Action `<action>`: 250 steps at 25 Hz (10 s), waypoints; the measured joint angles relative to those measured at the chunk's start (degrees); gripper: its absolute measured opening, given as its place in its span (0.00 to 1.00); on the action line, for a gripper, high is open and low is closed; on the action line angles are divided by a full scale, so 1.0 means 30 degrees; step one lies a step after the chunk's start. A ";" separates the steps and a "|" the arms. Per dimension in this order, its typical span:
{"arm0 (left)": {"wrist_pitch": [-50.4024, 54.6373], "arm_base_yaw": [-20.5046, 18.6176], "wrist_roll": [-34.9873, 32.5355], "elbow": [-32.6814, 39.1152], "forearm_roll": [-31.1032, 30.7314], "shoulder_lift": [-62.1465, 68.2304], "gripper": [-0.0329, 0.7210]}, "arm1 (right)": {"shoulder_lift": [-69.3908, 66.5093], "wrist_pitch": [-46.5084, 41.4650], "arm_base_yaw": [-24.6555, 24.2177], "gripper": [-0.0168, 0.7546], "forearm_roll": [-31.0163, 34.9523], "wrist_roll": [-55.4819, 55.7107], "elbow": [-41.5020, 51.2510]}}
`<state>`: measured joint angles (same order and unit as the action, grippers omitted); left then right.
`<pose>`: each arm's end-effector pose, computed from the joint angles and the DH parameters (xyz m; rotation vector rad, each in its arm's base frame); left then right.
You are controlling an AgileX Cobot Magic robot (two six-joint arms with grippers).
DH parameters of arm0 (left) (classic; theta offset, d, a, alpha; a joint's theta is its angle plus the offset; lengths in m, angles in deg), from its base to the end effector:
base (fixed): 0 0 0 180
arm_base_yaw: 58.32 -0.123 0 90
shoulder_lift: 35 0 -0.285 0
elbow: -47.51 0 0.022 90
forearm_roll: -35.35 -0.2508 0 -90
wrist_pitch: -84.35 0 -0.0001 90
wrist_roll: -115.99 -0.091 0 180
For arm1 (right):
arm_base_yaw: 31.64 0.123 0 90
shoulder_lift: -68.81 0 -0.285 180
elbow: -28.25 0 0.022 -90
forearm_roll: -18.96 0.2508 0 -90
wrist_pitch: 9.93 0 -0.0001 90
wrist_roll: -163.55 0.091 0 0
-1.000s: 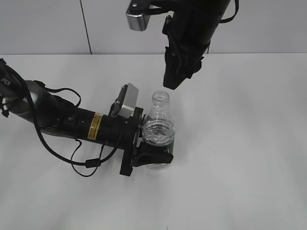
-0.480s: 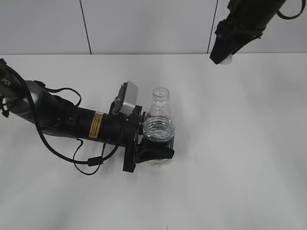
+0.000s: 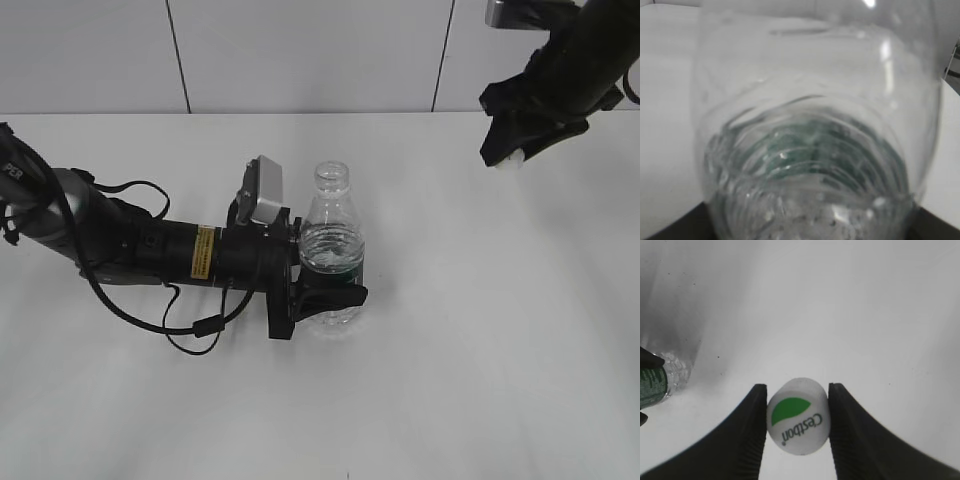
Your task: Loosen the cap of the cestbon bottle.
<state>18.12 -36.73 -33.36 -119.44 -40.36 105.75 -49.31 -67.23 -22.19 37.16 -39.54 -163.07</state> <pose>0.3291 -0.2170 0.0641 1.3330 1.4797 -1.1020 0.3973 0.0904 0.2391 -0.6036 2.7462 0.3626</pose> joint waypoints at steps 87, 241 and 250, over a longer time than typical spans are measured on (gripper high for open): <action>0.1446 0.0016 -0.1393 0.0017 0.1526 0.0000 0.57 | 0.2021 0.4040 0.0000 0.69 -0.0989 0.3474 0.5556; 4.5380 -0.7197 -0.8768 0.0946 2.4000 -2.1496 0.66 | 1.7214 -0.4141 0.0000 0.69 -0.5683 0.7537 0.9845; 4.5404 -0.7197 -0.8931 0.4673 2.4175 -3.0876 0.65 | 2.4473 -0.4206 0.0000 0.69 -0.5682 0.7537 1.2932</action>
<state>154.33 -58.32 -60.15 -105.42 32.16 13.12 24.11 -79.85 -22.19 20.11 -16.93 -124.27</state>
